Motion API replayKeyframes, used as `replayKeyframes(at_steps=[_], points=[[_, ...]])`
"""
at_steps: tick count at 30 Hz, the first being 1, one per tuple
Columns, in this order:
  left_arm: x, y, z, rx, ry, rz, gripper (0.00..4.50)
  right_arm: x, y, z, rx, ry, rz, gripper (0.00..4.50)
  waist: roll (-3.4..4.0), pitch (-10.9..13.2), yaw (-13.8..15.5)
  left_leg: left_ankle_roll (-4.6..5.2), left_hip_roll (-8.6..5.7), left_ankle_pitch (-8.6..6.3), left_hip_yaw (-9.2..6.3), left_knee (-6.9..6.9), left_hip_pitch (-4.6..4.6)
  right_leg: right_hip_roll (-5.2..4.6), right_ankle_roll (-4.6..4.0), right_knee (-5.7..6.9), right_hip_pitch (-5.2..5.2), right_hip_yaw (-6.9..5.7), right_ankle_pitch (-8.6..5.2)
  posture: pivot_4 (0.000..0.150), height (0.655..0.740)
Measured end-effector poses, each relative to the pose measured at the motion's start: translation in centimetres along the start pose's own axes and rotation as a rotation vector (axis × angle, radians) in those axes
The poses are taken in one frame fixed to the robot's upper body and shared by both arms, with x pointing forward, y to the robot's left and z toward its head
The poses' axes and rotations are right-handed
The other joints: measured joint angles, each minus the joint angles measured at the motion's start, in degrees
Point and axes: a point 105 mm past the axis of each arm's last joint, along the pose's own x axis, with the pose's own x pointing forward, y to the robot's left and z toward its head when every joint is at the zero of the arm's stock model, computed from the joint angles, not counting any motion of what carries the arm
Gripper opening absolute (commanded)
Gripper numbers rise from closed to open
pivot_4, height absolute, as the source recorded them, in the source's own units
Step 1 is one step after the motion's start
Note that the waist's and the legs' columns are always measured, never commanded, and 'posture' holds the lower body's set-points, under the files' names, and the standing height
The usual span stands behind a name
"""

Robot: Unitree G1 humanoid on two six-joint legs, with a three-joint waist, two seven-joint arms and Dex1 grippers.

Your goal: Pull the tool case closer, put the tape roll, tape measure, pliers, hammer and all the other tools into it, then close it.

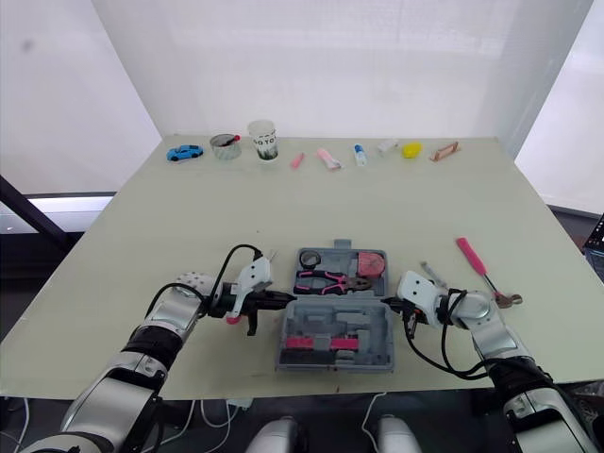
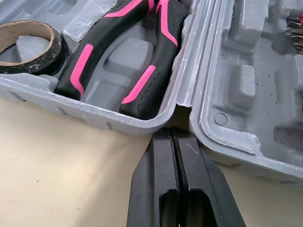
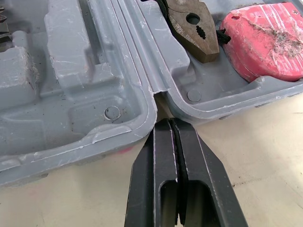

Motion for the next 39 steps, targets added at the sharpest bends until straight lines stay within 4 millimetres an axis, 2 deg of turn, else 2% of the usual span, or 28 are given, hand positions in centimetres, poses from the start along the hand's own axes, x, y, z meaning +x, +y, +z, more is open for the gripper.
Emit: replayKeyframes(at_steps=[31,39], points=[[-0.68,-0.39,-0.4,-0.007,0.01,0.011,0.04,0.41,0.36,0.26,0.007,-0.019,0.005,0.0,0.0,0.0,-0.38,0.0,0.1,-0.01,0.02,-0.05,0.03,0.15,-0.02,-0.01,-0.05,0.09,-0.01,0.15,0.74],[-0.78,-0.66,-0.57,-0.016,-0.011,0.017,0.04,0.24,0.4,-0.05,0.057,-0.045,-0.051,0.0,0.0,0.0,-0.25,0.0,0.1,-0.01,0.04,-0.06,0.02,0.14,-0.02,-0.02,-0.05,0.1,-0.01,0.15,0.74]])
